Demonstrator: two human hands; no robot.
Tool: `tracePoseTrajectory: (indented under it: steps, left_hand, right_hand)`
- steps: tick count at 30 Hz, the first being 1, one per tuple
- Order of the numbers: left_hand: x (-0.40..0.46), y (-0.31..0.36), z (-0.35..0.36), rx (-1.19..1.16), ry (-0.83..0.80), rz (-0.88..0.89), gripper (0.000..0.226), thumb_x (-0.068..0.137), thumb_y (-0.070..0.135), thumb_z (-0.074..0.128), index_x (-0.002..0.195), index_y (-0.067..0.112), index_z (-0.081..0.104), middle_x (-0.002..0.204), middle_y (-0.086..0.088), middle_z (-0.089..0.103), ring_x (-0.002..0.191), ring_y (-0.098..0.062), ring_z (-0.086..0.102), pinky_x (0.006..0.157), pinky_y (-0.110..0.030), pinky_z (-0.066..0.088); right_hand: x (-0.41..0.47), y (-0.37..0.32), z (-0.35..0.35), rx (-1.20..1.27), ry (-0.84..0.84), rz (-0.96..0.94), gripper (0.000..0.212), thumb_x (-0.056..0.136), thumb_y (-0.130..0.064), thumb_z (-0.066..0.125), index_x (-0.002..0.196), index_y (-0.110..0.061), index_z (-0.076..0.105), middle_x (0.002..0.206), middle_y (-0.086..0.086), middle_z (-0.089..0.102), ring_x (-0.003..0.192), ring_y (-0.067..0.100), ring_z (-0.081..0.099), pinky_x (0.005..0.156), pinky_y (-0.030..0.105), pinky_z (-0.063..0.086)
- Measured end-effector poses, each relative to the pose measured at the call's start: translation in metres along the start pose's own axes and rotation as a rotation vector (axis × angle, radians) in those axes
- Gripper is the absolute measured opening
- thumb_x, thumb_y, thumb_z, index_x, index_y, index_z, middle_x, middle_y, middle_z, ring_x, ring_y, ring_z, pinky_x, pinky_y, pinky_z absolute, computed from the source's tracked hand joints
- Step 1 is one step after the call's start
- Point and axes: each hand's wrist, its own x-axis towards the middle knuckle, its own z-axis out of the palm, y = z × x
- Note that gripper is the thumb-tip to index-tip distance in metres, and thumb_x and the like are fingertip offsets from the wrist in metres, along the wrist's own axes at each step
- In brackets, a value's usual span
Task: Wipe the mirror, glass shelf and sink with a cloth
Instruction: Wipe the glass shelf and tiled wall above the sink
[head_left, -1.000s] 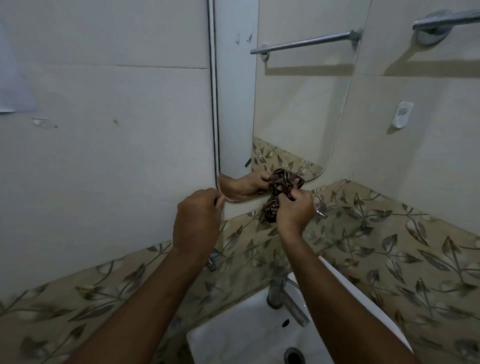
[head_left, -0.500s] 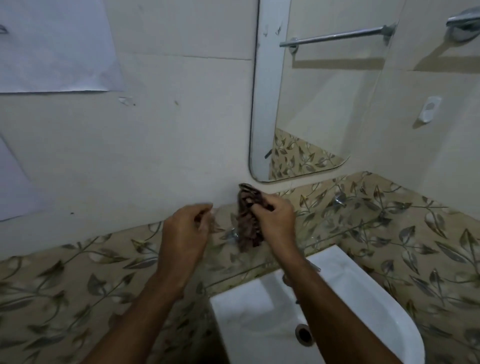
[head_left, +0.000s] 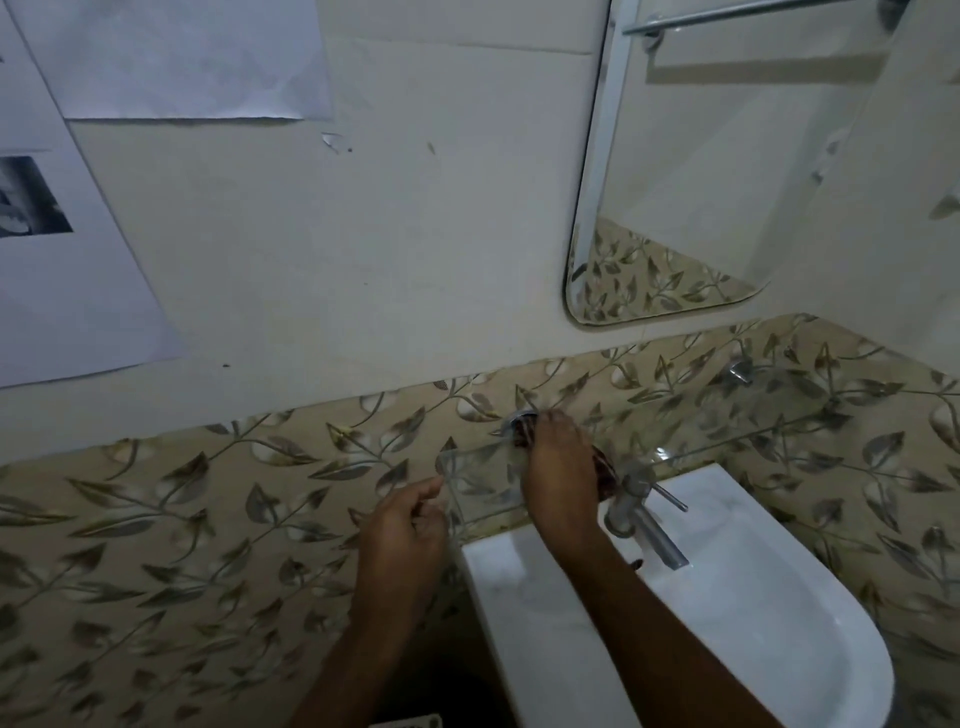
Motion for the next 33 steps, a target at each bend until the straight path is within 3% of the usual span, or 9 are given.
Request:
tracePoseTrajectory:
  steps: [5,9,10,14,17,21,24,29,33]
  left_hand:
    - [0.000,-0.006,0.010,-0.022,0.093,-0.061,0.034,0.096,0.015,0.053,0.129,0.018,0.062,0.126,-0.002,0.066,0.113,-0.017,0.061,0.096,-0.029,0.046]
    - [0.001,-0.007,0.004,-0.115,0.220,-0.101,0.034,0.098,0.009,0.049,0.128,0.012,0.063,0.128,-0.005,0.065,0.117,-0.021,0.058,0.097,-0.028,0.041]
    - [0.001,-0.007,0.003,-0.135,0.227,-0.110,0.033,0.098,0.009,0.049,0.128,0.011,0.063,0.128,-0.004,0.064,0.117,-0.020,0.057,0.098,-0.029,0.041]
    - [0.002,-0.007,0.010,-0.110,0.185,-0.030,0.029,0.097,0.012,0.054,0.123,0.016,0.066,0.124,-0.002,0.066,0.114,-0.018,0.059,0.094,-0.029,0.044]
    - [0.000,0.001,0.019,0.007,0.137,0.092,0.033,0.094,0.009,0.054,0.123,0.018,0.065,0.126,0.003,0.059,0.114,-0.011,0.053,0.097,-0.028,0.041]
    - [0.002,0.008,0.029,0.131,0.055,0.226,0.035,0.092,0.010,0.049,0.123,0.017,0.064,0.127,0.002,0.056,0.118,-0.007,0.043,0.100,-0.025,0.034]
    - [0.004,0.008,0.032,0.175,0.020,0.283,0.033,0.094,0.009,0.047,0.121,0.015,0.065,0.127,0.001,0.058,0.114,0.001,0.036,0.099,-0.022,0.030]
    - [0.010,0.007,0.035,0.173,0.007,0.239,0.034,0.092,0.007,0.053,0.122,0.018,0.064,0.126,0.004,0.057,0.116,-0.002,0.038,0.103,-0.024,0.031]
    - [0.014,0.008,0.034,0.122,0.046,0.170,0.036,0.090,0.006,0.053,0.124,0.016,0.062,0.126,0.000,0.058,0.117,-0.014,0.051,0.104,-0.035,0.044]
  right_hand:
    - [-0.019,-0.060,0.007,-0.069,-0.204,-0.064,0.064,0.098,-0.018,0.037,0.152,0.005,0.013,0.159,0.028,0.015,0.149,0.039,0.012,0.122,0.049,0.009]
    - [-0.031,-0.089,0.007,0.002,-0.293,-0.153,0.086,0.085,-0.044,-0.006,0.152,0.006,0.015,0.160,0.026,0.015,0.150,0.037,0.007,0.123,0.048,0.004]
    - [-0.030,-0.088,0.005,0.013,-0.311,-0.196,0.086,0.085,-0.044,-0.007,0.152,0.004,0.017,0.160,0.024,0.015,0.151,0.034,0.007,0.123,0.046,0.003]
    - [-0.025,-0.056,0.002,0.056,-0.244,-0.422,0.051,0.104,-0.033,0.029,0.149,-0.011,0.039,0.157,0.010,0.034,0.148,0.025,0.023,0.120,0.040,0.015]
    - [-0.031,-0.027,0.002,0.051,-0.189,-0.480,0.057,0.100,-0.045,0.020,0.147,-0.023,0.044,0.154,0.000,0.041,0.145,0.020,0.031,0.118,0.040,0.020]
    - [-0.033,0.019,-0.002,0.055,-0.097,-0.379,0.054,0.102,-0.047,0.020,0.145,-0.027,0.045,0.151,-0.004,0.045,0.143,0.016,0.036,0.117,0.043,0.028]
    - [-0.017,0.065,-0.009,0.017,-0.110,-0.233,0.057,0.101,-0.049,0.015,0.149,-0.028,0.037,0.155,-0.006,0.038,0.147,0.014,0.028,0.119,0.041,0.021]
    - [0.026,0.140,-0.017,-0.058,-0.044,0.000,0.060,0.099,-0.046,0.017,0.148,-0.023,0.041,0.155,-0.001,0.040,0.145,0.019,0.031,0.117,0.045,0.026]
    - [0.037,0.130,-0.015,-0.107,-0.013,0.145,0.059,0.100,-0.039,0.017,0.149,-0.015,0.039,0.156,0.006,0.038,0.146,0.026,0.028,0.117,0.048,0.022]
